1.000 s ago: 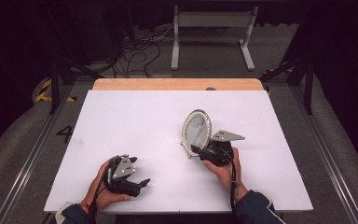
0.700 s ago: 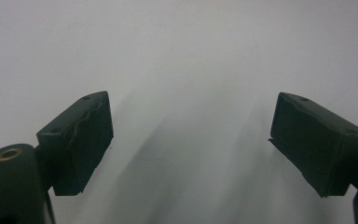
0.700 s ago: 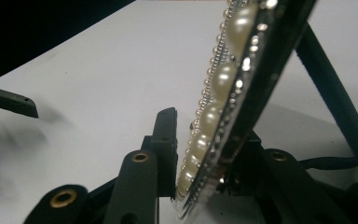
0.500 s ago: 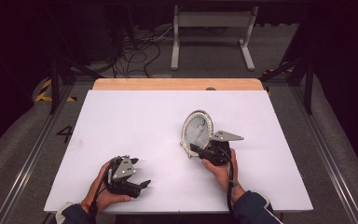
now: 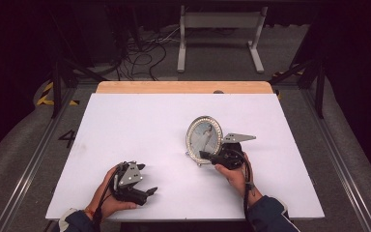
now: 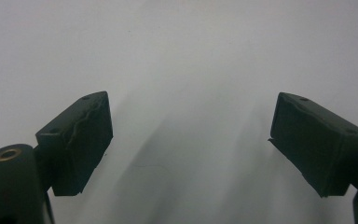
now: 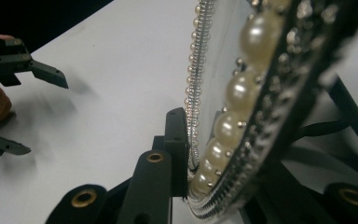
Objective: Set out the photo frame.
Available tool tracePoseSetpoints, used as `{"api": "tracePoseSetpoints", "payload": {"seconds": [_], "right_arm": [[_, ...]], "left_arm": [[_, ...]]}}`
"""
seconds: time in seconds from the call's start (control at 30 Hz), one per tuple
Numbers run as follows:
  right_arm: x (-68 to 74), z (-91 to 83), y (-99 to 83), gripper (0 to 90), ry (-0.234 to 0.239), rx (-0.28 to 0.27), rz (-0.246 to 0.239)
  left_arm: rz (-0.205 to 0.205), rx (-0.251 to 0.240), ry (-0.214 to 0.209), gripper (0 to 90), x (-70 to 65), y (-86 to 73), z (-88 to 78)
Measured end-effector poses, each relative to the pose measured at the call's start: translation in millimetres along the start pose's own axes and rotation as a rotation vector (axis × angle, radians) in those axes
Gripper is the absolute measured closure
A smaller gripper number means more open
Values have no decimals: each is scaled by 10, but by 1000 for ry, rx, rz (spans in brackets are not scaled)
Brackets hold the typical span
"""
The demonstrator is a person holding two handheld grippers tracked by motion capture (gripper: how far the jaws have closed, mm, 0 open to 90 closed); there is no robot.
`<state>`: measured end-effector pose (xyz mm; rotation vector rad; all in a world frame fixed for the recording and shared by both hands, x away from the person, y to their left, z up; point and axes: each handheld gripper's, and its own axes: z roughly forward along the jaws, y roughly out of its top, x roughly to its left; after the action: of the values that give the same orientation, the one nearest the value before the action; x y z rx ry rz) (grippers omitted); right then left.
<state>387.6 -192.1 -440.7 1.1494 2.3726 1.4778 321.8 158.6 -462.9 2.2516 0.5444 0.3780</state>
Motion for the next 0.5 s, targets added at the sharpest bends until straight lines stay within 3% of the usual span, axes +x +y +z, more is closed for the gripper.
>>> {"api": "tracePoseSetpoints", "payload": {"seconds": [0.2,0.27,0.37,0.5], "right_arm": [[-42,-36,24,791,28,38,-24],[-32,-37,23,781,18,38,-35],[-24,-38,-1,681,-13,43,-30],[11,-96,-26,669,-32,30,-57]], "left_arm": [[12,7,-8,149,-6,12,9],[17,11,-8,148,2,20,31],[23,11,-9,147,9,43,43],[25,0,-19,148,34,93,69]]}}
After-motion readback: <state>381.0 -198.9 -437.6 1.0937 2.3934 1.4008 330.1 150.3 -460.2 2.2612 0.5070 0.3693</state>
